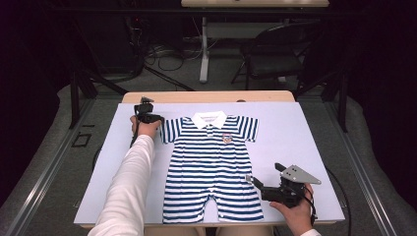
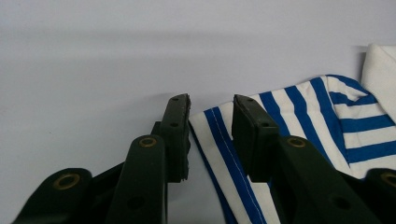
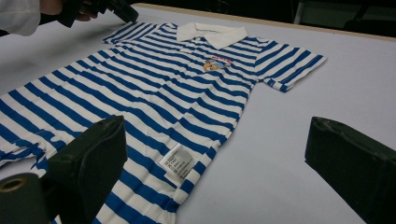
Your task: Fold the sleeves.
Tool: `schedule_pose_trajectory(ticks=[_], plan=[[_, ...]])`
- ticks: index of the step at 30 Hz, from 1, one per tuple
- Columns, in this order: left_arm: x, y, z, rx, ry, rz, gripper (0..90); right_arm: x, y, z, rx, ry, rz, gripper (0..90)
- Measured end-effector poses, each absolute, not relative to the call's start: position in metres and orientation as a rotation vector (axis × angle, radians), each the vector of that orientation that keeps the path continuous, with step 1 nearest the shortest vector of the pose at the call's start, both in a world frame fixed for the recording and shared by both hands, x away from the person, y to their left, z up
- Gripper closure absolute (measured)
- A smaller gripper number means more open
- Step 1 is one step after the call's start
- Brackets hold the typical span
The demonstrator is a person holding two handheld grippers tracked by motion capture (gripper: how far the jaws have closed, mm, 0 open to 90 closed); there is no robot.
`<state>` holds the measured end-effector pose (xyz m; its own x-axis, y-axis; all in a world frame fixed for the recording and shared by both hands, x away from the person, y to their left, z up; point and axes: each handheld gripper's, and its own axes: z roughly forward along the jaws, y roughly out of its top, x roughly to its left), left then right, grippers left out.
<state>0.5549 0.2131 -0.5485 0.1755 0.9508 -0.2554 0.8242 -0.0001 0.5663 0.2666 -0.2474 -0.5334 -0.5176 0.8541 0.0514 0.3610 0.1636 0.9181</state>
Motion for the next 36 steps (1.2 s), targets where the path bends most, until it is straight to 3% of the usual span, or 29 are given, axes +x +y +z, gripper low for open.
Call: schedule_pose_trajectory(ticks=[16, 36], plan=[[0.553, 0.211, -0.548, 1.835, 1.656, 0.255, 85.7, 0.267, -0.247, -0.533, 1.146, 1.962, 1.335, 6.0], [0.544, 0.206, -0.527, 1.807, 1.625, 0.293, 86.9, 0.267, -0.246, -0.534, 1.136, 1.967, 1.337, 6.5]])
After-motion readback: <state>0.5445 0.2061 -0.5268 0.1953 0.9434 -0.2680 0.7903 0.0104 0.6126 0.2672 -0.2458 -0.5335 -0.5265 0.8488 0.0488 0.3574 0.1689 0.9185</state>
